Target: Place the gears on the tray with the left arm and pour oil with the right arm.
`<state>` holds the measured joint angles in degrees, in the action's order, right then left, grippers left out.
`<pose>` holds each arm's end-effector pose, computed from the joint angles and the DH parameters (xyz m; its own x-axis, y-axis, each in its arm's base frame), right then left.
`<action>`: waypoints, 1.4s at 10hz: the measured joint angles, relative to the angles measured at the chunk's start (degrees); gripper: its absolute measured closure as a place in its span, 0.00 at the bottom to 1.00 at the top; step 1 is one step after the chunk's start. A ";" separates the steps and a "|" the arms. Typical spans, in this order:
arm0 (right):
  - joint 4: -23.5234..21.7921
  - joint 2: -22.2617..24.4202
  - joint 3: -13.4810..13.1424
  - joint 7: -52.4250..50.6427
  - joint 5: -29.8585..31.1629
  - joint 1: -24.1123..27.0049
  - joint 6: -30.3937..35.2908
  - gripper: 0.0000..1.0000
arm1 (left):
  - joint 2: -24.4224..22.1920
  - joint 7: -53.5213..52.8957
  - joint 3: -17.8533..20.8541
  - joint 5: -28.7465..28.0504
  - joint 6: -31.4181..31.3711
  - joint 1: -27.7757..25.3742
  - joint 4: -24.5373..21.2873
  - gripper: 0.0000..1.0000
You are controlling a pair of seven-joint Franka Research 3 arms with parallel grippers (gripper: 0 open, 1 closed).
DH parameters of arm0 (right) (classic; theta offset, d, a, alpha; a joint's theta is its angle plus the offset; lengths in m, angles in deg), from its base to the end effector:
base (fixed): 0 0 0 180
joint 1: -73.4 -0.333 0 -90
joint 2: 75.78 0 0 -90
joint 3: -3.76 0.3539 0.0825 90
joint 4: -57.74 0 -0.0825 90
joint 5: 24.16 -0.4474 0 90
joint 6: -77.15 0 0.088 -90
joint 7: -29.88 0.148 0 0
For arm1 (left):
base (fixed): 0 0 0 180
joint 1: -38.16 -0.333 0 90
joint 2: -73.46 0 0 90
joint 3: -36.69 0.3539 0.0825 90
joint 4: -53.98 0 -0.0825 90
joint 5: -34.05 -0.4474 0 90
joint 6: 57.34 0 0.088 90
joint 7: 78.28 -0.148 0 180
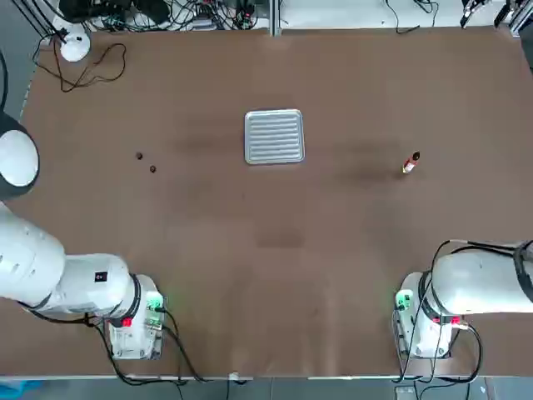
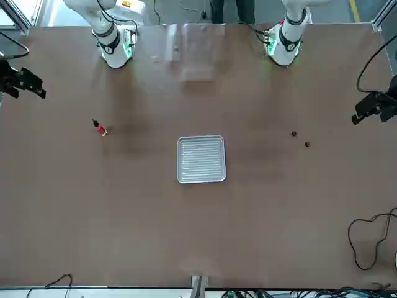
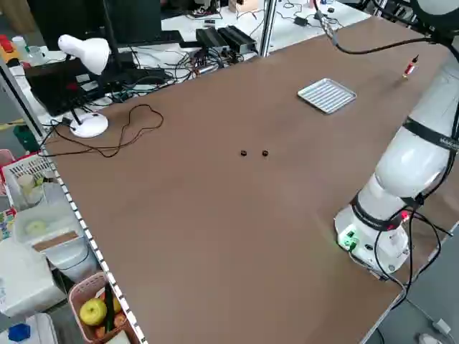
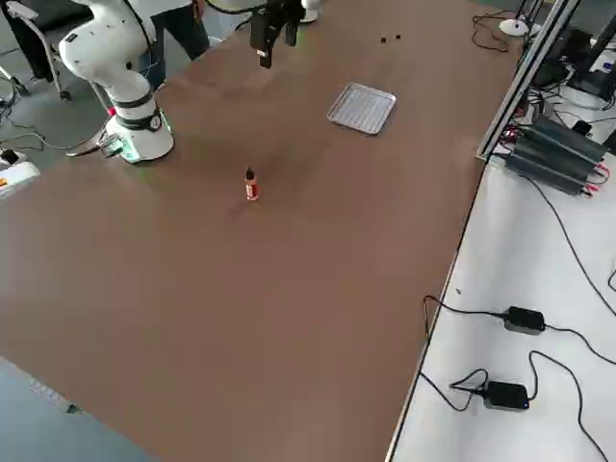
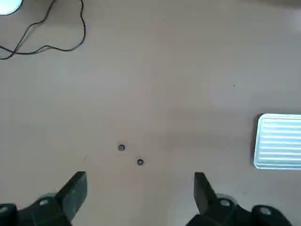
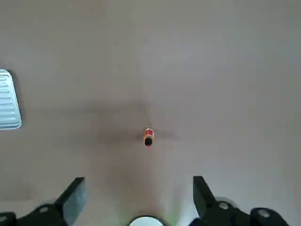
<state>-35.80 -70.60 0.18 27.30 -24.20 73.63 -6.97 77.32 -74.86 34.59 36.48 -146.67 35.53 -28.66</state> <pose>0.5706 -0.0394 0.6340 0.9971 -0.0205 -0.0737 -0.0213 -0.9997 -0.0097 0.6429 0.0005 0.6469 0.9966 0.0685 0.0467 0.0663 -0.9967 0.0477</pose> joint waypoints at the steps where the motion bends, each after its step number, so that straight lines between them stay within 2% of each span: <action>1: 0.00 0.00 0.00 0.00 0.00 0.00 -0.02 0.00 | 0.01 -0.06 0.00 0.00 0.11 0.03 -0.01 0.00; 4: 0.00 0.00 -0.06 -0.37 0.00 0.04 -0.56 0.00 | 0.21 -1.52 0.36 0.31 0.62 -2.24 -1.65 0.00; 5: -0.03 0.00 -0.13 -2.09 0.00 0.07 -1.28 0.00 | 0.49 -2.29 0.48 0.97 0.13 -4.13 -3.93 0.00; 8: -0.37 -0.09 -0.42 -10.60 -1.49 0.11 -2.95 0.00 | 0.92 -2.50 0.61 1.51 -7.86 -6.12 -14.14 0.00; 10: -2.63 -0.34 -0.74 -19.01 -6.28 1.23 -6.05 0.00 | -0.12 -2.53 0.62 1.51 -17.30 -7.73 -23.56 0.00; 12: -7.56 -0.93 -1.04 -30.70 -10.25 4.75 -12.19 0.00 | -1.23 -2.37 0.59 1.51 -30.33 -7.94 -35.42 0.00; 14: -11.49 -1.22 -1.17 -40.22 -13.40 6.94 -16.05 0.00 | -0.67 -1.92 0.49 1.51 -44.14 -7.87 -45.31 0.02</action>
<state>-47.28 -71.82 -0.99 -12.92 -37.60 80.57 -23.01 76.66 -76.78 35.08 37.99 -190.82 27.66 -73.96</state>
